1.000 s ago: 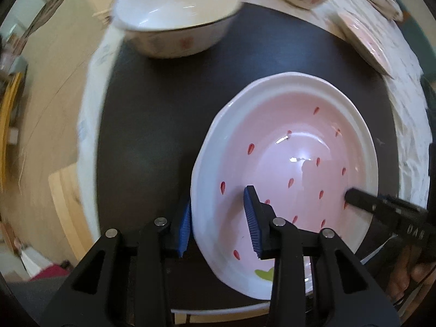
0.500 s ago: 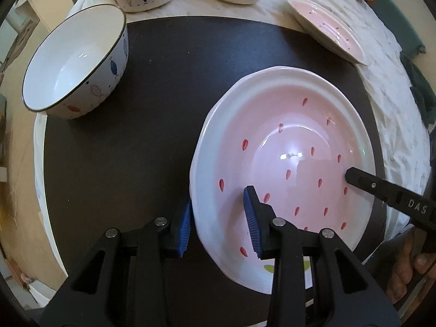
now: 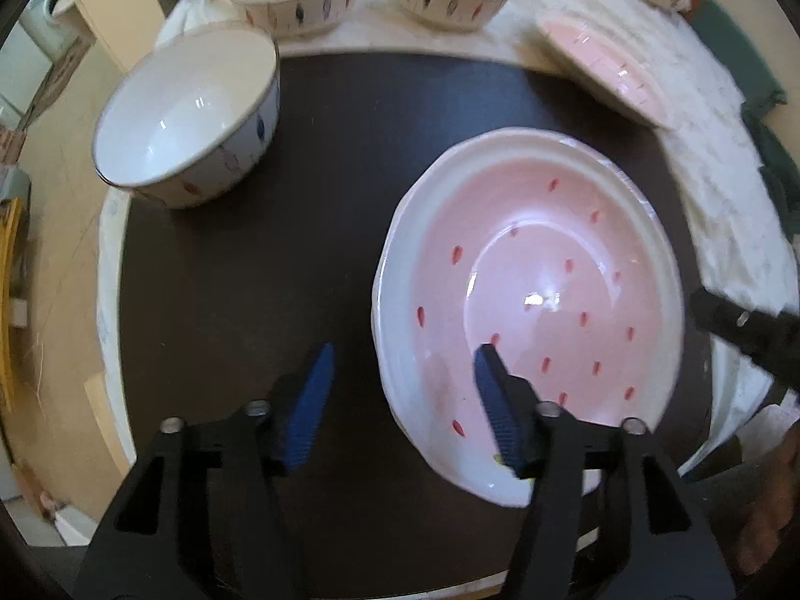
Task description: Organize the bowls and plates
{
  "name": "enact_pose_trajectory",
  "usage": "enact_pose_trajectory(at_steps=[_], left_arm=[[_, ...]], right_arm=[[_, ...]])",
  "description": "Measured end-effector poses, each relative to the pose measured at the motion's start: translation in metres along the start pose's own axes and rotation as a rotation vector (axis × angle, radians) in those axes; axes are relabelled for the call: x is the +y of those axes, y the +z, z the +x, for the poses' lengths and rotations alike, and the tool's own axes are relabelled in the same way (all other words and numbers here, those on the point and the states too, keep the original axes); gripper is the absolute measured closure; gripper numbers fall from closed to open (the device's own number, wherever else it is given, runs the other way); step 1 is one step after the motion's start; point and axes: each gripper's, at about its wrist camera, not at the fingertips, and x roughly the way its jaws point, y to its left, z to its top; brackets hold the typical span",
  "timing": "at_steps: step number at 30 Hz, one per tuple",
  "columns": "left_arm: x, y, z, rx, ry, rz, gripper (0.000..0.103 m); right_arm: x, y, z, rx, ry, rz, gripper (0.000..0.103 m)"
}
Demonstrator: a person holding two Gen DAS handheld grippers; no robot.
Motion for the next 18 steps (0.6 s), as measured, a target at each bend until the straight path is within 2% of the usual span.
enact_pose_trajectory(at_steps=[3,4,6,8,10,13,18], left_arm=[[0.000,-0.004,-0.015,-0.054,0.035,0.018,0.030],[0.001,-0.004,-0.019,-0.065,0.023,0.011,0.030],[0.006,-0.004,-0.025,-0.081,0.002,-0.013,0.030],[0.014,-0.004,-0.032,-0.110,-0.013,-0.062,0.030],[0.015,-0.001,-0.036,-0.146,-0.018,-0.074,0.030],[0.009,-0.002,-0.042,-0.198,0.031,-0.039,0.030],[0.003,-0.010,-0.055,-0.222,0.006,-0.013,0.030]], right_arm=[[0.016,-0.001,-0.029,-0.055,0.033,-0.021,0.073],[0.022,-0.002,-0.036,-0.077,0.033,-0.049,0.055],[0.033,-0.006,-0.048,-0.126,0.040,-0.111,0.035],[0.040,-0.010,-0.051,-0.151,0.038,-0.162,0.034],[0.042,-0.010,-0.047,-0.139,0.053,-0.197,0.033],[0.039,-0.007,-0.042,-0.130,0.047,-0.233,0.033],[0.025,0.002,-0.044,-0.110,0.061,-0.195,0.033]])
